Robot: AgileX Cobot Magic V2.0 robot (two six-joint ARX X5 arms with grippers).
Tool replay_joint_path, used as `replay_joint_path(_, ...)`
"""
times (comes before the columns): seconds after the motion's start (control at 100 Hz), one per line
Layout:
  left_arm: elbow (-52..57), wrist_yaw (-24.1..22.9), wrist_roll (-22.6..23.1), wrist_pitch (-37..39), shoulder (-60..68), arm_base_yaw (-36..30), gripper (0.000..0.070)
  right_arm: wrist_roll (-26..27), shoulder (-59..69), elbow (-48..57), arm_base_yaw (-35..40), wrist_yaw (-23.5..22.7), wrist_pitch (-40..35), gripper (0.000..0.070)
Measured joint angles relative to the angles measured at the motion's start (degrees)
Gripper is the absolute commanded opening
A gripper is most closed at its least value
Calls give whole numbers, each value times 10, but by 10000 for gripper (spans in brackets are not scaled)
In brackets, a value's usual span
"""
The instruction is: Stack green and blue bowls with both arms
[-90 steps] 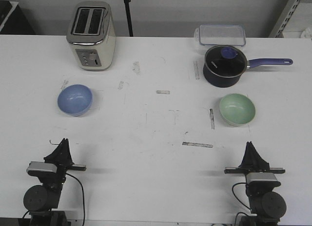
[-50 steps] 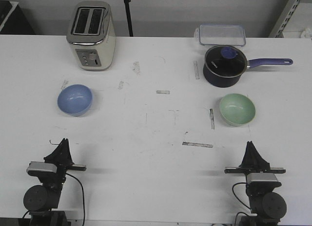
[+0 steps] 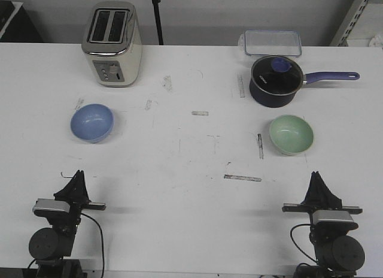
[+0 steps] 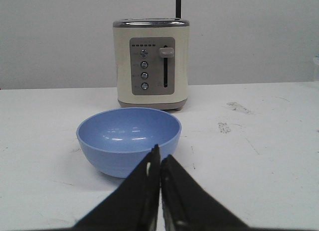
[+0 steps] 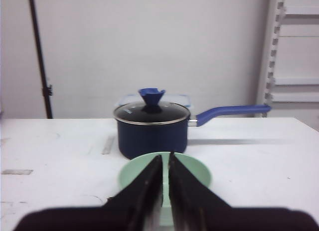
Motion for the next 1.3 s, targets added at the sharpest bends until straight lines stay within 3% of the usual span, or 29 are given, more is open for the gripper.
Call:
replay_joint_path(0.43,0,0,0,0,0,0,1,0,294,220,0,9,-83,14)
replay_joint_path(0.86,0,0,0,0,0,0,1,16,595,496,-41,26,-341,14)
replay_joint_path(0.97,0,0,0,0,0,0,1,44,665,546,-70,3,-395,14)
replay_joint_path(1.1,0,0,0,0,0,0,1,60,739,602,-105,-78,-413,22)
replay_joint_path(1.17,0,0,0,0,0,0,1,71,775,632,-123,-121,-417,127)
replay_joint_path(1.24,0,0,0,0,0,0,1,80,808,655,-137,-150,-416,354)
replay_joint_path(1.3,0,0,0,0,0,0,1,85,831,666,-146,-155,-414,492)
